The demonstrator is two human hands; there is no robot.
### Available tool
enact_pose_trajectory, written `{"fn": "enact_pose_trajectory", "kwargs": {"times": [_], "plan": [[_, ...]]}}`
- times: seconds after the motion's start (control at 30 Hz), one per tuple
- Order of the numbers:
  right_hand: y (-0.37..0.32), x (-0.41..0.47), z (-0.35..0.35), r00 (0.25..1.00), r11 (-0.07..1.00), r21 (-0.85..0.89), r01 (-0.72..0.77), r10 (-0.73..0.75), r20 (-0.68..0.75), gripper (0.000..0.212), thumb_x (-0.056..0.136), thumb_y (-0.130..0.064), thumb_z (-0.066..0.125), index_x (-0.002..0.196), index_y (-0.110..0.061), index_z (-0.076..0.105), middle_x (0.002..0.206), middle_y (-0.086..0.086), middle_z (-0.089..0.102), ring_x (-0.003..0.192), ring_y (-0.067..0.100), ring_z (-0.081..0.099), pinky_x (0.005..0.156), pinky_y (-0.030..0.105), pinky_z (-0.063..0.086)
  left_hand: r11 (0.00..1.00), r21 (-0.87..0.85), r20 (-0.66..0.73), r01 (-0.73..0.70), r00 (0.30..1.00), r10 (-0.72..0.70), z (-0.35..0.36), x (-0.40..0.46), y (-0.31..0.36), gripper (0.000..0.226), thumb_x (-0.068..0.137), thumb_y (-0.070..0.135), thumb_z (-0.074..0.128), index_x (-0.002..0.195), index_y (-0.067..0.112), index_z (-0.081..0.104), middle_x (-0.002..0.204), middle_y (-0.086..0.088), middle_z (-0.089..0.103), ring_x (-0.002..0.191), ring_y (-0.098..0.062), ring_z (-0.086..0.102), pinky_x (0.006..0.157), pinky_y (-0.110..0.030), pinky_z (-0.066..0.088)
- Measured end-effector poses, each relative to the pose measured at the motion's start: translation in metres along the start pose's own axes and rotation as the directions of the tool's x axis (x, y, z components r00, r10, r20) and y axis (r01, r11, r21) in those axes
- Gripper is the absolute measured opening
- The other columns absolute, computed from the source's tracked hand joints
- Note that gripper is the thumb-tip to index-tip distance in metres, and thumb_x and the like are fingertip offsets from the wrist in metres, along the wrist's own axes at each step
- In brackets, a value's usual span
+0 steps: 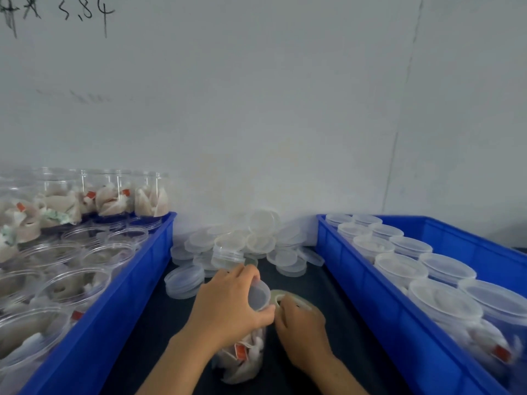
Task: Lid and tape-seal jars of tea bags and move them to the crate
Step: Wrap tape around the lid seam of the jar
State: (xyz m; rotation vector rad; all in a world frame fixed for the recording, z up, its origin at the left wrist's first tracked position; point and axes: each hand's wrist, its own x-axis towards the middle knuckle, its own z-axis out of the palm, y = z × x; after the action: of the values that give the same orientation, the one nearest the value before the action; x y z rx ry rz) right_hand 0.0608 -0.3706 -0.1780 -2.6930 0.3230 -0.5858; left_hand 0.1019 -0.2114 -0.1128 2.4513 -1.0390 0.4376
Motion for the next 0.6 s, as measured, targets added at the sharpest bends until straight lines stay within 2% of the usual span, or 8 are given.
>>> {"fn": "enact_pose_trajectory", "kwargs": {"times": [0.1, 0.2, 0.3, 0.4, 0.53, 0.6], "plan": [[0.002, -0.002, 0.003, 0.993, 0.998, -0.049, 0.044, -0.038, 0.112, 0.023, 0.102, -0.029, 0.035, 0.099, -0.019, 0.056, 0.097, -0.001, 0.066, 0.089, 0.017, 0.06, 0.087, 0.036, 0.045, 1.0, -0.006, 0.0, 0.005, 1.0, -0.005, 0.0, 0.0, 0.001, 0.046, 0.078, 0.068, 0.054, 0.109, 0.038, 0.04, 0.108, 0.021, 0.049, 0.097, -0.006, 0.048, 0.081, -0.026, 0.044], [0.004, -0.003, 0.01, 0.99, 0.996, -0.084, 0.028, -0.016, 0.139, 0.029, 0.101, -0.038, 0.037, 0.112, -0.019, 0.057, 0.114, 0.0, 0.064, 0.105, 0.017, 0.057, 0.097, 0.035, 0.041, 1.0, -0.003, 0.009, 0.004, 1.0, -0.004, 0.0, 0.0, 0.0, 0.046, 0.077, 0.069, 0.054, 0.109, 0.039, 0.039, 0.108, 0.023, 0.048, 0.098, -0.005, 0.047, 0.08, -0.025, 0.043], [0.006, -0.003, 0.017, 0.991, 0.984, -0.172, 0.034, -0.012, 0.132, 0.037, 0.101, -0.041, 0.036, 0.123, -0.018, 0.054, 0.13, 0.001, 0.055, 0.12, 0.018, 0.049, 0.104, 0.034, 0.034, 1.0, 0.004, -0.007, -0.001, 1.0, 0.001, 0.001, 0.0, 0.0, 0.047, 0.077, 0.069, 0.053, 0.109, 0.039, 0.039, 0.108, 0.022, 0.047, 0.098, -0.006, 0.047, 0.081, -0.025, 0.043], [0.011, -0.003, 0.018, 0.991, 0.986, -0.169, 0.005, 0.018, 0.133, 0.037, 0.098, -0.045, 0.04, 0.126, -0.022, 0.051, 0.136, -0.003, 0.045, 0.126, 0.015, 0.04, 0.107, 0.034, 0.029, 1.0, 0.01, -0.046, -0.01, 0.999, 0.011, 0.002, 0.0, -0.001, 0.048, 0.078, 0.07, 0.051, 0.111, 0.038, 0.039, 0.11, 0.022, 0.047, 0.1, -0.006, 0.046, 0.083, -0.025, 0.043], [0.012, -0.006, 0.014, 0.986, 0.999, -0.032, -0.004, 0.009, 0.166, 0.034, 0.095, -0.044, 0.049, 0.124, -0.026, 0.048, 0.131, -0.008, 0.044, 0.125, 0.011, 0.039, 0.107, 0.03, 0.031, 1.0, -0.018, -0.103, -0.002, 0.995, 0.0, 0.005, -0.001, -0.003, 0.051, 0.077, 0.073, 0.051, 0.114, 0.039, 0.04, 0.113, 0.023, 0.048, 0.102, -0.005, 0.046, 0.086, -0.025, 0.042], [0.006, -0.008, 0.009, 0.999, 0.975, 0.223, -0.018, 0.011, 0.033, 0.018, 0.097, -0.03, 0.054, 0.113, -0.023, 0.056, 0.118, -0.008, 0.055, 0.114, 0.01, 0.049, 0.099, 0.028, 0.039, 0.999, -0.032, -0.112, 0.008, 0.994, -0.012, 0.007, 0.0, -0.004, 0.057, 0.075, 0.076, 0.051, 0.12, 0.041, 0.041, 0.122, 0.025, 0.045, 0.109, -0.002, 0.045, 0.092, -0.025, 0.043]]}}
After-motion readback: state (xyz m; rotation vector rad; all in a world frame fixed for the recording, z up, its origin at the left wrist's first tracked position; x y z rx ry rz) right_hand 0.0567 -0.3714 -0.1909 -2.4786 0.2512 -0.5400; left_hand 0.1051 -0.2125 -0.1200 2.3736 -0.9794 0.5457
